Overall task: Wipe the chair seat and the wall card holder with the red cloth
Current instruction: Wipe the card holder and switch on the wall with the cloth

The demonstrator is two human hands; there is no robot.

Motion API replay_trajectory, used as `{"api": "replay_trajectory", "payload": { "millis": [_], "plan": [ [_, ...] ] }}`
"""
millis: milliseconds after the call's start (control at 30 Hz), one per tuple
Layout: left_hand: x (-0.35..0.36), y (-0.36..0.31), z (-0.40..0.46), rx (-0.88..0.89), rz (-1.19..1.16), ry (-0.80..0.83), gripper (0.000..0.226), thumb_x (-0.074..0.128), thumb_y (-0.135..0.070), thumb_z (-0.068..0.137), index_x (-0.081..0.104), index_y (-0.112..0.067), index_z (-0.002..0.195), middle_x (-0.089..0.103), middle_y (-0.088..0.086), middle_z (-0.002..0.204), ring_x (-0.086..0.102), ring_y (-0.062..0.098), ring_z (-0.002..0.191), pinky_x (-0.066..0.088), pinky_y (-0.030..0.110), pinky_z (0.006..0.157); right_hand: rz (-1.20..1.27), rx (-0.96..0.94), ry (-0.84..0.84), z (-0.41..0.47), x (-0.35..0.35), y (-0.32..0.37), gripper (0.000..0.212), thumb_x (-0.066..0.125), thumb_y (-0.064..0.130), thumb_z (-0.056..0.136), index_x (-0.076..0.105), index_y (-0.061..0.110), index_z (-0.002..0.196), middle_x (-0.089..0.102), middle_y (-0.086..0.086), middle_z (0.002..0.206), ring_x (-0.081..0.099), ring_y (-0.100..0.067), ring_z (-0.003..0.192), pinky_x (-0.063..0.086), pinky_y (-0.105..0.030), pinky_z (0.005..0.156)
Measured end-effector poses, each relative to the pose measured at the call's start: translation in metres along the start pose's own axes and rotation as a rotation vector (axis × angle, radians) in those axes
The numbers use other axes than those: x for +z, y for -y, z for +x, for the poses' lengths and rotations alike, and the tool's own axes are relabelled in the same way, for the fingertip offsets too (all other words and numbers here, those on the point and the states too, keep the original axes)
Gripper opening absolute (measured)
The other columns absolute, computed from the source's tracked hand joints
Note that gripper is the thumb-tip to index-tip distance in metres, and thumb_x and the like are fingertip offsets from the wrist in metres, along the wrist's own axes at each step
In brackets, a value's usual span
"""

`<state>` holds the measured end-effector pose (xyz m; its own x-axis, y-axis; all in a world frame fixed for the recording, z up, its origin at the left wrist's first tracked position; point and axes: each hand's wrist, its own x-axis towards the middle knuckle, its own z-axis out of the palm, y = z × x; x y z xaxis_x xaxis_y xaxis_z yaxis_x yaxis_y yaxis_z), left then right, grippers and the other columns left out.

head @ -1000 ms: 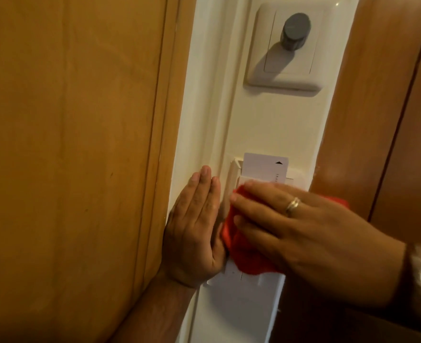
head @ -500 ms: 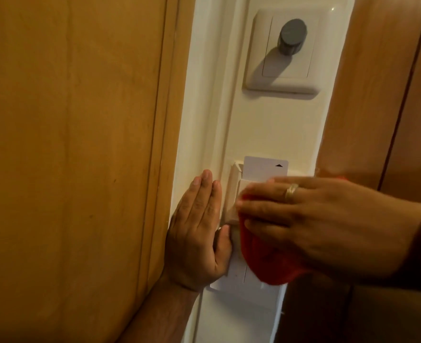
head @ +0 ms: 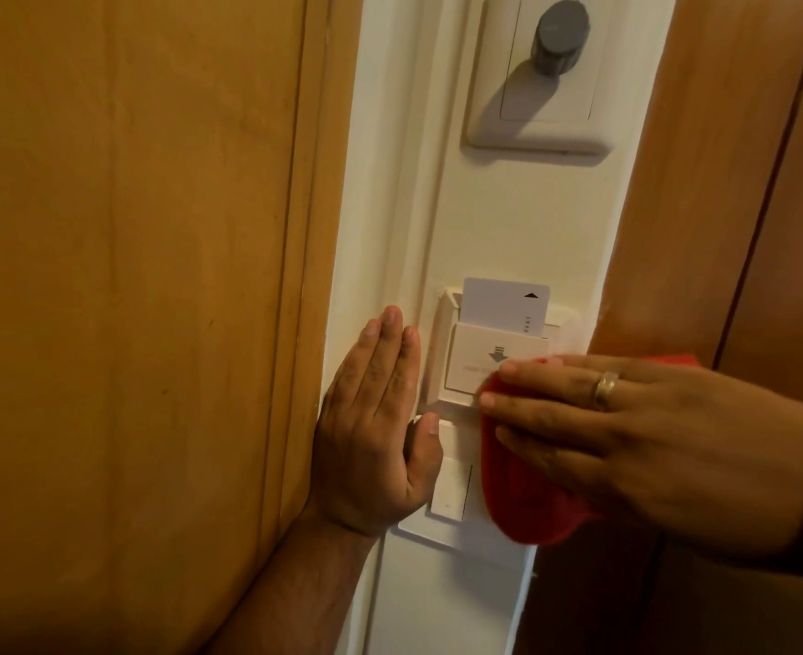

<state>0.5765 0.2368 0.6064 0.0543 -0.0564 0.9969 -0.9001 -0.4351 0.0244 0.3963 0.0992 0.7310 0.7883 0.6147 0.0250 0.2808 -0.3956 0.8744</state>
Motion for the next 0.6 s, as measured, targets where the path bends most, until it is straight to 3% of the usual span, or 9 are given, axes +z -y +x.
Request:
{"api": "replay_trajectory", "payload": {
  "millis": [67,133,200,300,367,433,500,600],
  "plan": [
    [0.000,0.000,0.000,-0.006,0.005,-0.002,0.060,0.037,-0.031,0.093,0.028,-0.007,0.148,0.031,0.011,0.155,0.025,0.024,0.149,0.026,0.036,0.120,0.021,0.032,-0.006,-0.006,0.000,-0.005,0.086,0.081,0.034,0.053,0.047,0.018,0.131,0.044,-0.007,0.141,0.035,-0.031,0.132,0.028,-0.042,0.110],
    [0.001,0.000,0.000,-0.009,0.009,-0.003,0.058,0.033,-0.033,0.096,0.028,-0.007,0.147,0.031,0.011,0.155,0.026,0.024,0.148,0.027,0.037,0.120,0.044,0.104,-0.055,-0.008,-0.005,-0.013,0.086,0.075,0.031,0.057,0.040,0.017,0.134,0.041,-0.009,0.142,0.030,-0.031,0.134,0.020,-0.039,0.109],
    [0.001,0.000,0.000,-0.010,0.013,-0.003,0.057,0.030,-0.035,0.098,0.026,-0.008,0.148,0.031,0.011,0.155,0.026,0.024,0.148,0.028,0.038,0.120,0.034,0.084,-0.080,-0.008,-0.004,-0.008,0.079,0.069,0.030,0.061,0.042,0.015,0.133,0.040,-0.011,0.143,0.029,-0.033,0.134,0.021,-0.044,0.108],
    [0.000,0.000,-0.001,-0.011,0.011,-0.006,0.056,0.029,-0.036,0.099,0.025,-0.011,0.149,0.029,0.009,0.155,0.024,0.023,0.149,0.027,0.037,0.120,-0.012,-0.020,-0.021,-0.010,0.006,0.009,0.079,0.079,0.031,0.055,0.050,0.018,0.128,0.045,-0.009,0.140,0.037,-0.033,0.130,0.034,-0.052,0.101],
    [0.001,0.000,-0.001,-0.017,0.009,-0.003,0.057,0.033,-0.034,0.097,0.026,-0.010,0.148,0.031,0.010,0.155,0.025,0.024,0.149,0.027,0.037,0.120,-0.005,0.038,-0.031,-0.011,0.002,0.002,0.085,0.080,0.031,0.051,0.049,0.018,0.129,0.046,-0.008,0.139,0.039,-0.032,0.129,0.033,-0.054,0.096],
    [0.001,0.000,0.000,-0.017,0.009,0.002,0.059,0.037,-0.031,0.094,0.028,-0.008,0.148,0.031,0.011,0.155,0.026,0.025,0.148,0.027,0.037,0.120,0.017,0.133,-0.079,-0.012,0.000,-0.006,0.089,0.076,0.030,0.052,0.042,0.016,0.133,0.043,-0.010,0.141,0.033,-0.033,0.132,0.030,-0.051,0.102],
    [0.001,0.000,0.000,-0.015,0.013,0.003,0.060,0.038,-0.030,0.093,0.028,-0.007,0.147,0.030,0.011,0.155,0.026,0.025,0.148,0.027,0.037,0.120,0.021,0.097,-0.071,-0.011,0.006,0.001,0.095,0.080,0.028,0.050,0.039,0.016,0.134,0.039,-0.011,0.144,0.028,-0.034,0.134,0.023,-0.043,0.112],
    [0.000,-0.001,0.000,-0.016,0.009,-0.003,0.060,0.038,-0.030,0.093,0.029,-0.007,0.147,0.031,0.011,0.155,0.025,0.023,0.149,0.027,0.036,0.120,-0.001,0.029,-0.033,-0.015,0.013,0.007,0.089,0.080,0.031,0.052,0.044,0.017,0.132,0.041,-0.009,0.142,0.034,-0.033,0.132,0.032,-0.052,0.102]
  ]
}}
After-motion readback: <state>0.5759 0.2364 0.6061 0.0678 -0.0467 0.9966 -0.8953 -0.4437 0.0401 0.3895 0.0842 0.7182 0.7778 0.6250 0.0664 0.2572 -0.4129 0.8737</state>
